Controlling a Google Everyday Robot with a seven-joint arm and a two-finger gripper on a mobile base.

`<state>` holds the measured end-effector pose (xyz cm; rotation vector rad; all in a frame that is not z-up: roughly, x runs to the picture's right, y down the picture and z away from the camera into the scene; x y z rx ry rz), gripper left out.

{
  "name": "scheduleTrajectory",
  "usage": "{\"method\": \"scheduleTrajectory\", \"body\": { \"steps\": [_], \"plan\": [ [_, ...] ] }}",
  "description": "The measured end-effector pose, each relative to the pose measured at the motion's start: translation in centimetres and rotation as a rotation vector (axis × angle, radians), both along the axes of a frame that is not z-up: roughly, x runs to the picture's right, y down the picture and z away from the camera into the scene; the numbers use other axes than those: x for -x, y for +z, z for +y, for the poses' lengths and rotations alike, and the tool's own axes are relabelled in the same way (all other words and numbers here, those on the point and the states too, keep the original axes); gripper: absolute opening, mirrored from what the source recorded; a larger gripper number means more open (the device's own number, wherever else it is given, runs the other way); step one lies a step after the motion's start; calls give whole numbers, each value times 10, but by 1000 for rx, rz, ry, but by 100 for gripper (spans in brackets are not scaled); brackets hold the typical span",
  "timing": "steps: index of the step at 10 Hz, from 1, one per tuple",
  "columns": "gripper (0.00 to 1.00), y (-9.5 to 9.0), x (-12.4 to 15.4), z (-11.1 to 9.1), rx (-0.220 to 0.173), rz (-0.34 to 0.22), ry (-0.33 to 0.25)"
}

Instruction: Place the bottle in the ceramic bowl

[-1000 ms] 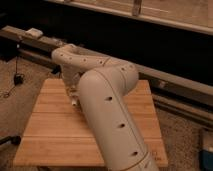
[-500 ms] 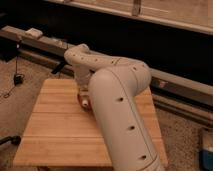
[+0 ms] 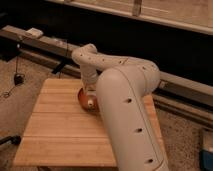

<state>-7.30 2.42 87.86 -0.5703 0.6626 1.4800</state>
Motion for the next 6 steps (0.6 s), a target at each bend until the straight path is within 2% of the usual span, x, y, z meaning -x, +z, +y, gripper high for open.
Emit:
{"method": "scheduleTrajectory", "body": {
  "steps": [2, 3, 6],
  "plan": [
    [77, -6, -1, 0, -3, -18, 15],
    [80, -10, 0, -1, -9, -37, 21],
    [80, -10, 4, -1, -10, -46, 19]
  ]
}}
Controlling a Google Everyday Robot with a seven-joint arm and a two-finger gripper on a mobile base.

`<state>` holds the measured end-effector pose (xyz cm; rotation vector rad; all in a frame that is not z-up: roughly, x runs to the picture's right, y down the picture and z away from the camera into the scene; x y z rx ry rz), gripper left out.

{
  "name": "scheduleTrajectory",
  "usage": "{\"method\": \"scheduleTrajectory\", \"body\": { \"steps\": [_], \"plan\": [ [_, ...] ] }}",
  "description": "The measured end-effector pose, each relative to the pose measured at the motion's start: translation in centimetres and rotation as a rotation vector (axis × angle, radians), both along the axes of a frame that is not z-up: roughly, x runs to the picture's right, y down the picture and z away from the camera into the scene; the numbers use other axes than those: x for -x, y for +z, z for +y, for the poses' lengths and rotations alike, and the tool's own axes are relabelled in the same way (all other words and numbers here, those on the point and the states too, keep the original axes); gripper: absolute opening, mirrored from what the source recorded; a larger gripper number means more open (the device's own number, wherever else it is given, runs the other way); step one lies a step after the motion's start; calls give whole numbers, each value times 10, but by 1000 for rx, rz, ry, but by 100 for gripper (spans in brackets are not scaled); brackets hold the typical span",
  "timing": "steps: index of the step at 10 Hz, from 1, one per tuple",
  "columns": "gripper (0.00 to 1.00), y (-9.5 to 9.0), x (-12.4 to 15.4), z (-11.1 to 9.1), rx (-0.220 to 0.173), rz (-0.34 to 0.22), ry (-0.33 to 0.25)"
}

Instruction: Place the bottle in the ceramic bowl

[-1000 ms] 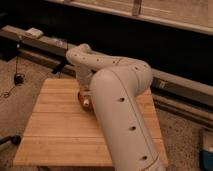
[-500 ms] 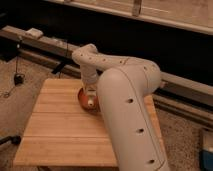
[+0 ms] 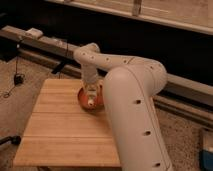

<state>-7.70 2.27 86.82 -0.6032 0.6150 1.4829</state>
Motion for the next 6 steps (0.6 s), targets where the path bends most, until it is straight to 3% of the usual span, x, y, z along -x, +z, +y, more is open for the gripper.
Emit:
{"method": "scheduleTrajectory", "body": {
  "steps": [6],
  "plan": [
    [80, 0, -2, 0, 0, 3, 2]
  ]
}}
